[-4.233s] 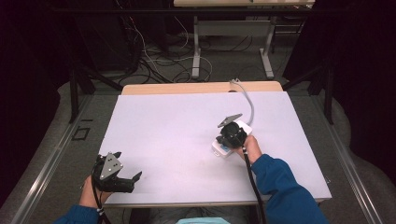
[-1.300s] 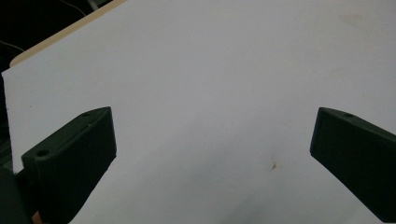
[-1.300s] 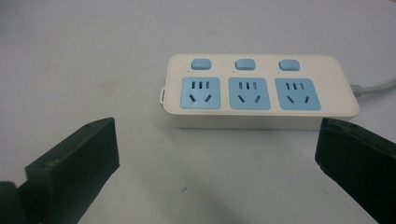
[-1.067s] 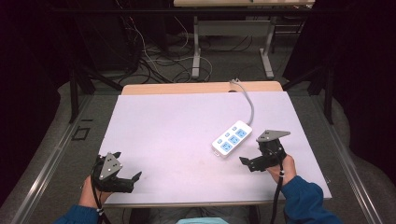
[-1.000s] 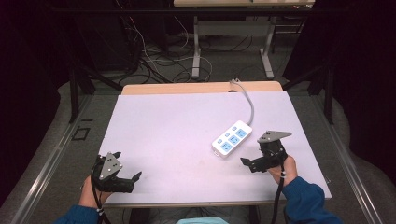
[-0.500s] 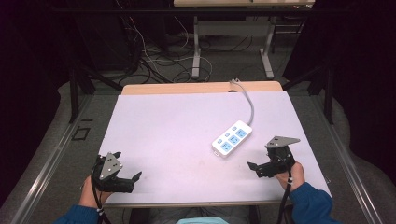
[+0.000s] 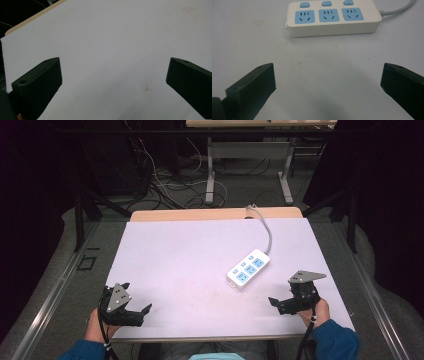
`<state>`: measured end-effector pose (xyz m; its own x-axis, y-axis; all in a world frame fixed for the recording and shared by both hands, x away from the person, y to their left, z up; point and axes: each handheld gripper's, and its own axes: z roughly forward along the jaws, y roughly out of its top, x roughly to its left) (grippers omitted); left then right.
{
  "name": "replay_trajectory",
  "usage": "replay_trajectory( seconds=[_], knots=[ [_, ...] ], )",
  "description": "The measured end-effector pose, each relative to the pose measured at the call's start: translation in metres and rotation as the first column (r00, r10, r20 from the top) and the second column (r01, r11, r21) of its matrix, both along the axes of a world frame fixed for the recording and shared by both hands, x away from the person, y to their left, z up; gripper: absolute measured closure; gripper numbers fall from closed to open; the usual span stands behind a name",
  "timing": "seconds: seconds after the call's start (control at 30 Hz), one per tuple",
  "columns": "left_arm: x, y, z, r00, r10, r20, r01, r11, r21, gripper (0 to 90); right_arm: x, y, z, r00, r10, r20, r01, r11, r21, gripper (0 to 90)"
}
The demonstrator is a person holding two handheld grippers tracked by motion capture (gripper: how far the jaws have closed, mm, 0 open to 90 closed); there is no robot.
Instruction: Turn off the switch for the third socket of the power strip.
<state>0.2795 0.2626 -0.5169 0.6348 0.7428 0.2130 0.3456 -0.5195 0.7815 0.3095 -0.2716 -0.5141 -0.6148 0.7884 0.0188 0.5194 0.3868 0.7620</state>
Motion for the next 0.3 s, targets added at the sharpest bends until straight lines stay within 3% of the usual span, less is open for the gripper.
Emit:
replay_trajectory(
  seconds=[0.3],
  knots=[
    [0.0008, -0.0003, -0.0003, 1.0000, -0.001, -0.004, 0.001, 1.0000, -0.002, 0.3, -0.0008, -0.0008, -0.0010, 0.9998, 0.012, -0.015, -0.012, 0.9999, 0.005, 0.0]
  ],
)
